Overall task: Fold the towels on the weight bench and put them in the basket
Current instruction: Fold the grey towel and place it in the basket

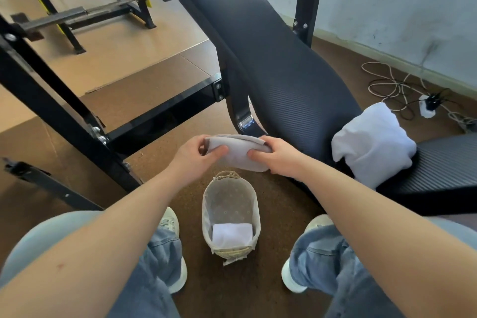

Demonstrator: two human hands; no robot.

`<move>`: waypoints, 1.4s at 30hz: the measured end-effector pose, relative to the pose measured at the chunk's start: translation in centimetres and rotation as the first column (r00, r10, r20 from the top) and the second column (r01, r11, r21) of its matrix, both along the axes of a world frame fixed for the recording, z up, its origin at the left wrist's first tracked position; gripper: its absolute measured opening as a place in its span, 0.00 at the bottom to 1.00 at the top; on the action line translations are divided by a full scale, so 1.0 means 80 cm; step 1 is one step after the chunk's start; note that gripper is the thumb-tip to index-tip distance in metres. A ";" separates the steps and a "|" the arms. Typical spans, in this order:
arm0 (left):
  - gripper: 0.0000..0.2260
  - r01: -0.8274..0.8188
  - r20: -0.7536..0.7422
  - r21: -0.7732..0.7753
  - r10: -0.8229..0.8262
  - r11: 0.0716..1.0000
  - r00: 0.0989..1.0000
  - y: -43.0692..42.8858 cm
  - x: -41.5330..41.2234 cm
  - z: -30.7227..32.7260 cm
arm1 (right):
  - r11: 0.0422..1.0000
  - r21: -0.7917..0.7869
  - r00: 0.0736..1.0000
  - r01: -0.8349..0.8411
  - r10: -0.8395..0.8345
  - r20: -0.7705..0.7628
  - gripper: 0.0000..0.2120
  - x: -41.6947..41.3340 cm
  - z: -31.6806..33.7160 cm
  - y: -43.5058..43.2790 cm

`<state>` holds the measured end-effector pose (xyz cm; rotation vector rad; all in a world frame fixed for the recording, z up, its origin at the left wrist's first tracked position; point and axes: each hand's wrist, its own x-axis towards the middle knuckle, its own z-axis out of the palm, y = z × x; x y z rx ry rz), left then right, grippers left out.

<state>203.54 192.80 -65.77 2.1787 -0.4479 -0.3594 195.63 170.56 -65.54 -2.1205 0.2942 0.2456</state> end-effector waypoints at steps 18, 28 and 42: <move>0.10 0.022 -0.138 0.106 -0.007 0.994 0.990 0.013 0.009 -0.204 | 0.997 -0.034 0.992 -0.068 0.064 -0.111 0.14 0.010 -0.196 0.024; 0.13 0.138 -0.343 0.389 0.004 0.911 0.939 -0.011 0.018 -0.312 | 0.978 -0.042 0.900 -0.204 0.170 -0.401 0.20 0.030 -0.304 0.035; 0.25 0.299 -0.399 0.624 -0.034 0.722 0.916 -0.024 0.034 -0.396 | 0.919 -0.180 0.776 -0.350 0.177 -0.606 0.29 0.087 -0.388 0.074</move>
